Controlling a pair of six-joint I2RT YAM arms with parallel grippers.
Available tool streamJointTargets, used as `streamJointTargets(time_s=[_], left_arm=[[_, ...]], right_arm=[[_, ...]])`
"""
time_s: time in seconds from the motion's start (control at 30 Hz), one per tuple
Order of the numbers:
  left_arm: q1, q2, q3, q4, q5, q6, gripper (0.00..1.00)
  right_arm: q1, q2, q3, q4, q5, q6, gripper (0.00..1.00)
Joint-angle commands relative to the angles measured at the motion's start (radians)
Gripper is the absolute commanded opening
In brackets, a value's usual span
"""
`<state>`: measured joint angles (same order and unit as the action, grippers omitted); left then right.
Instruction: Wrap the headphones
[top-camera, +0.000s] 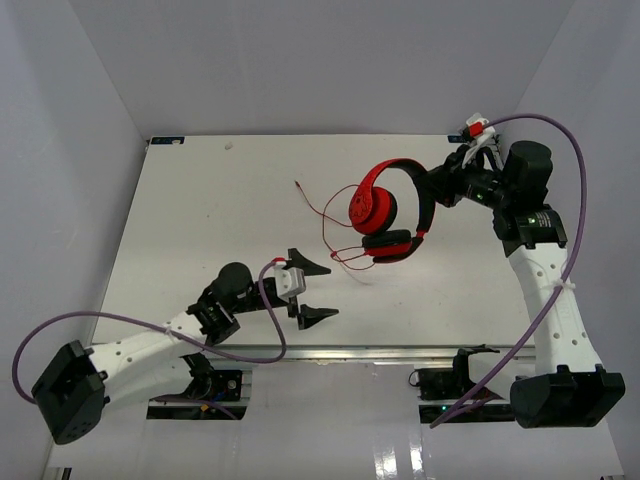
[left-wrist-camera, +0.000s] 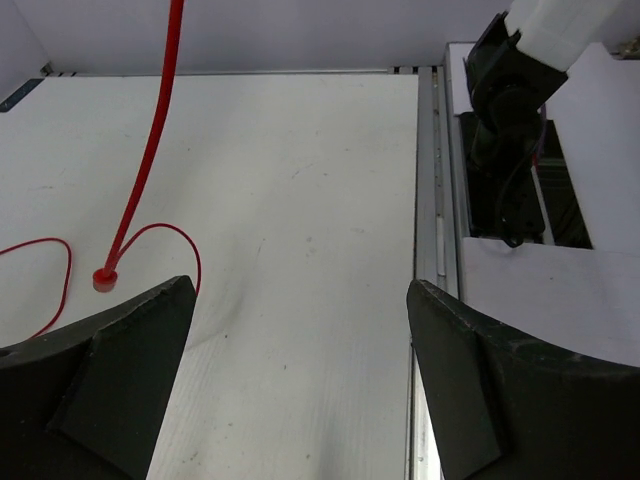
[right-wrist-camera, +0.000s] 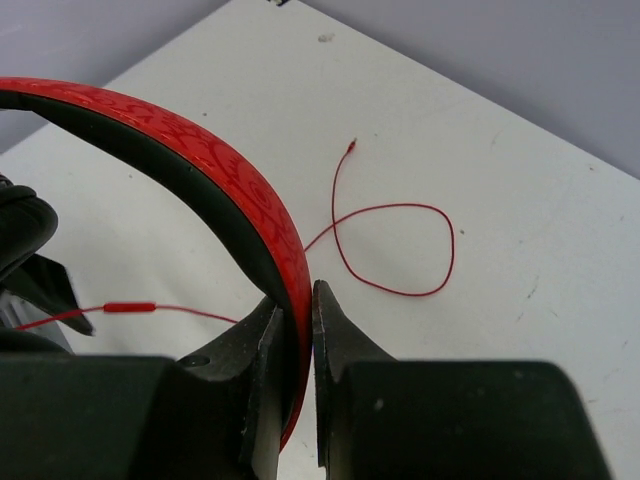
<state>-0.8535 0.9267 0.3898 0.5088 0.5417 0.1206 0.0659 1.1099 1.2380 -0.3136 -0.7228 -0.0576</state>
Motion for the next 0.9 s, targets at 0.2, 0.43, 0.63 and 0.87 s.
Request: streamJointTargets(time_s=[0.2, 0.43, 0.63, 0.87], left_arm=[[-0.020, 0.227, -0.027, 0.522, -0.331, 0.040, 0.98], [-0.019, 0.321, -0.048, 0.728, -0.272, -0.103, 0.98], [-0.021, 0.407, -0.002, 0.792, -0.250, -0.154, 0.96], [-0.021, 0.570, 0.078, 0.906, -0.284, -0.177, 0.95]], right_arm=[[0.005, 0.047, 0.328, -0.035, -0.082, 0.189, 0.08], [0.005, 0.071, 0.395, 0.022, -0.132, 0.293, 0.08], [0.004, 0.086, 0.439, 0.042, -0.156, 0.363, 0.08], [0.003, 0.094, 0.479, 0.076, -0.178, 0.417, 0.08]])
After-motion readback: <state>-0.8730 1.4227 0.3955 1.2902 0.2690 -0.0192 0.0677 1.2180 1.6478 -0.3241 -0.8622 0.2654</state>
